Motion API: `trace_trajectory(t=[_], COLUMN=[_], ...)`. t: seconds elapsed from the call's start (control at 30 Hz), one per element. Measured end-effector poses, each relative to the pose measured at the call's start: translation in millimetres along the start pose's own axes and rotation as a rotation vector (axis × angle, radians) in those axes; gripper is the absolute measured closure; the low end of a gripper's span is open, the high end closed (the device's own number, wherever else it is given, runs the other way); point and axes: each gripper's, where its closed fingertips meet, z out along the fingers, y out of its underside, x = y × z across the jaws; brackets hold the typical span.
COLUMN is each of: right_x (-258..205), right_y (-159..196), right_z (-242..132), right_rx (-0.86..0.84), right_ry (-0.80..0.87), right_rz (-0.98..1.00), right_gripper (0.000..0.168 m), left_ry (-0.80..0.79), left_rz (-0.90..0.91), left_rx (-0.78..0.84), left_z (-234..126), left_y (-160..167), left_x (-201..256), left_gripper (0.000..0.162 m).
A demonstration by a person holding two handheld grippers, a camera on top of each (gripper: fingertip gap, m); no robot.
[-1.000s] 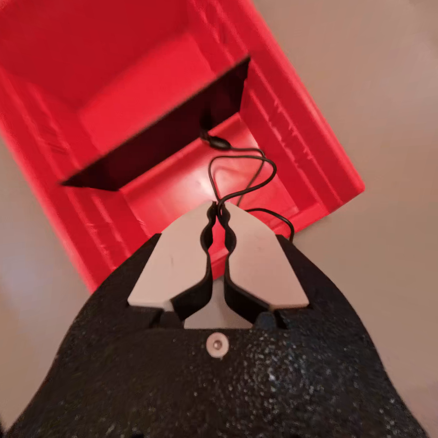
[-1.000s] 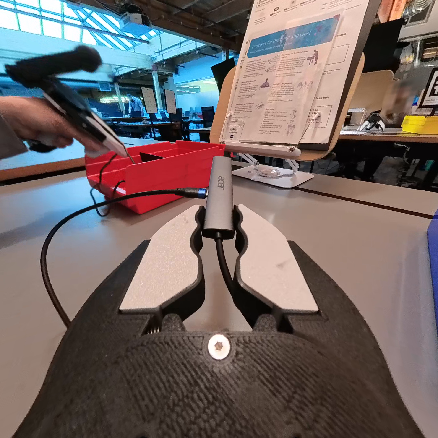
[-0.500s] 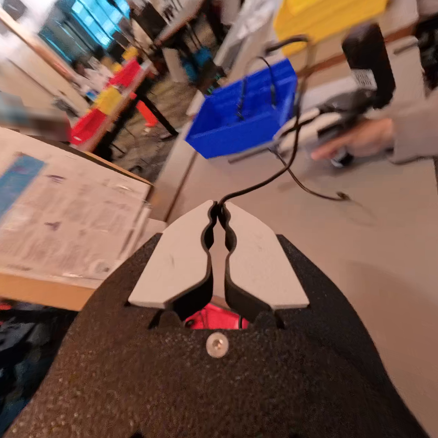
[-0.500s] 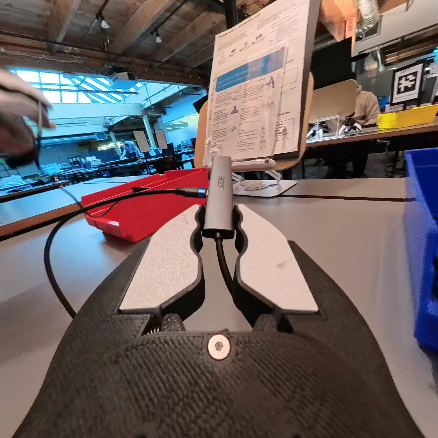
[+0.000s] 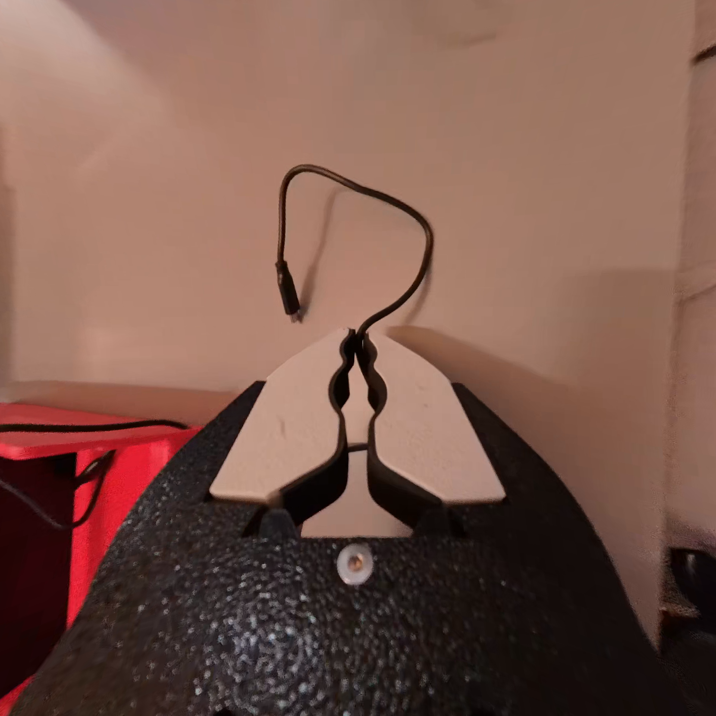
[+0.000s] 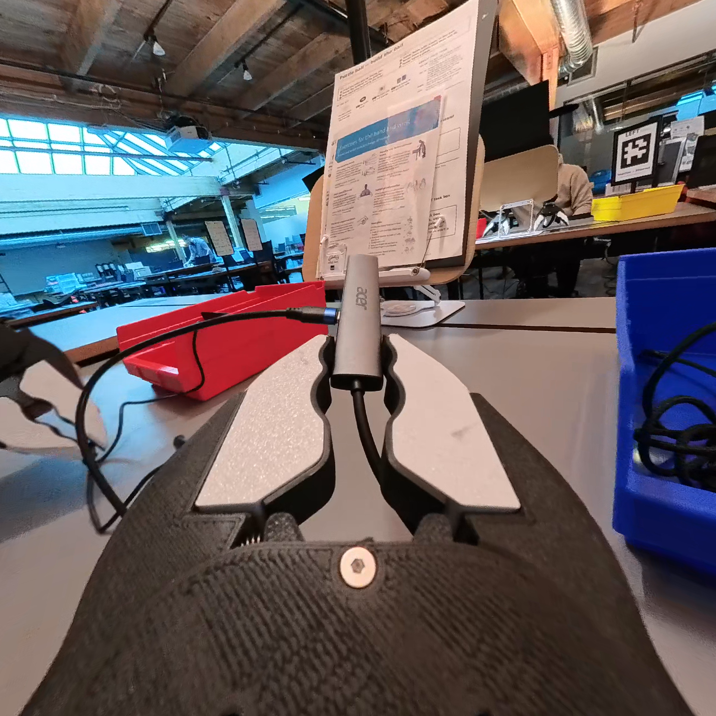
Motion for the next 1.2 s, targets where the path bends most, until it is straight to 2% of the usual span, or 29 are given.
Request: trace_trajectory(t=[0.1,0.2,0.27,0.43,0.53,0.63,0.73,0.83,0.9,1.03,1.2], right_x=[2,4,6,8,8,8,12,17,22,32,41], right_y=[-1,-3,-4,-6,-5,-6,-8,-10,-12,-17,-21], right_z=[-1,-3,-5,-6,-6,-7,-8,-11,-15,-24,-31], right_rx=[0.007,0.021,0.027,0.041,0.037,0.042,0.057,0.063,0.071,0.096,0.124], right_ry=[-0.006,-0.009,-0.005,-0.008,-0.010,-0.011,-0.008,0.000,0.013,0.033,0.036], right_rz=[0.018,0.037,0.041,0.058,0.058,0.061,0.085,0.086,0.087,0.099,0.138], right_gripper=[0.144,0.144,0.144,0.144,0.144,0.144,0.144,0.144,0.144,0.144,0.144], left_ry=[-0.056,-0.304,-0.496,-1.014,-1.163,-1.199,-1.127,-1.017,-0.928,-0.800,-0.661], left_rz=[-0.047,-0.070,-0.124,-0.069,-0.002,0.066,0.103,0.130,0.119,0.083,0.051], left_rx=[0.051,0.091,0.168,0.240,0.275,0.307,0.344,0.354,0.352,0.328,0.305], left_z=[-3,-32,-79,-247,-322,-355,-347,-311,-275,-199,-142], left_y=[-26,-50,-68,-109,-150,-197,-233,-247,-243,-210,-184], left_x=[7,-36,-82,-190,-220,-229,-229,-225,-220,-210,-190], left_gripper=[0.159,0.159,0.158,0.159,0.159,0.159,0.159,0.159,0.159,0.159,0.159])
